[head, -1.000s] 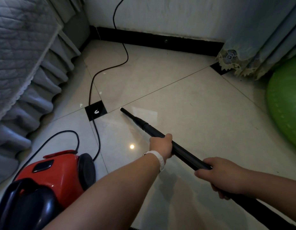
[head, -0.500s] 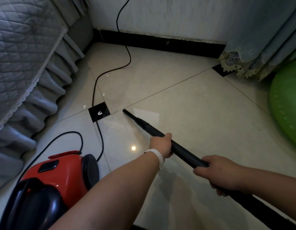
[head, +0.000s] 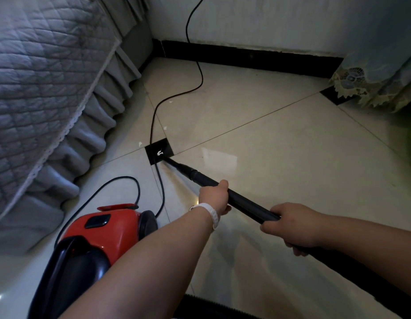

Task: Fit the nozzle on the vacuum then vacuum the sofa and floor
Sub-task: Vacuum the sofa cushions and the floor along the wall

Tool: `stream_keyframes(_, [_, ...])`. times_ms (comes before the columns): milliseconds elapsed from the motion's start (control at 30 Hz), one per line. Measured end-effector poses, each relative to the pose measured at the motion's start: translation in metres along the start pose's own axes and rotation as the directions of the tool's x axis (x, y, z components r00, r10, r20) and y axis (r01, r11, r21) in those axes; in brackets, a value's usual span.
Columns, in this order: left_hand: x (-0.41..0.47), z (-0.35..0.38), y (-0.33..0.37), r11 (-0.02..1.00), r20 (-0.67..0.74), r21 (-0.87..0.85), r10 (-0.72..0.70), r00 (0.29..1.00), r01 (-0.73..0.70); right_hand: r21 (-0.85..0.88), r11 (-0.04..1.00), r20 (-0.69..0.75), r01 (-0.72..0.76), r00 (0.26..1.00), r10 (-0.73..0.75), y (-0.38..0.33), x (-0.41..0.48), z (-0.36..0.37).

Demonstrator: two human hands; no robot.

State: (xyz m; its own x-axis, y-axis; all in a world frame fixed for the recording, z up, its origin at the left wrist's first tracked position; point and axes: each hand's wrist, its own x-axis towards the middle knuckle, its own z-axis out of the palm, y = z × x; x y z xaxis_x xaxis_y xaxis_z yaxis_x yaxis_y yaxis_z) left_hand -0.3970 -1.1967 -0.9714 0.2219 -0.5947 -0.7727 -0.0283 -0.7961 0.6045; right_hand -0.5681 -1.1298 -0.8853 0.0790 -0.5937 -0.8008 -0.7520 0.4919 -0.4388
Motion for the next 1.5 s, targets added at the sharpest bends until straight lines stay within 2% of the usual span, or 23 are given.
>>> stream_keyframes(267, [0.01,-0.021,0.002,0.996,0.03,0.085,0.0,1.0,-0.003,-0.016,1.0,0.014,-0.007,1.0,0.007,-0.018,0.006,0.013])
stream_keyframes(633, [0.018,-0.017,0.007,0.997,0.058,0.074,0.023,0.998,-0.027,0.007,0.999,-0.022,-0.035,0.999,0.035,-0.021,0.009,0.014])
stream_keyframes(967, [0.022,-0.023,0.012,0.997,0.022,0.065,0.027,0.999,-0.028,0.013,1.0,-0.014,-0.015,1.0,0.016,-0.027,0.016,0.013])
stream_keyframes(1167, [0.024,-0.034,0.03,0.999,-0.005,-0.03,0.022,1.0,-0.022,-0.014,0.999,-0.039,0.029,0.999,-0.03,-0.042,0.021,0.01])
stream_keyframes(1300, [0.029,-0.052,0.047,0.996,-0.016,0.056,0.072,0.997,-0.071,-0.051,0.997,-0.048,0.063,0.997,-0.066,-0.064,0.025,0.007])
stream_keyframes(1500, [0.048,-0.079,0.053,0.998,-0.056,0.046,0.051,0.997,-0.048,-0.094,0.993,-0.018,0.069,0.997,-0.071,-0.097,0.043,0.012])
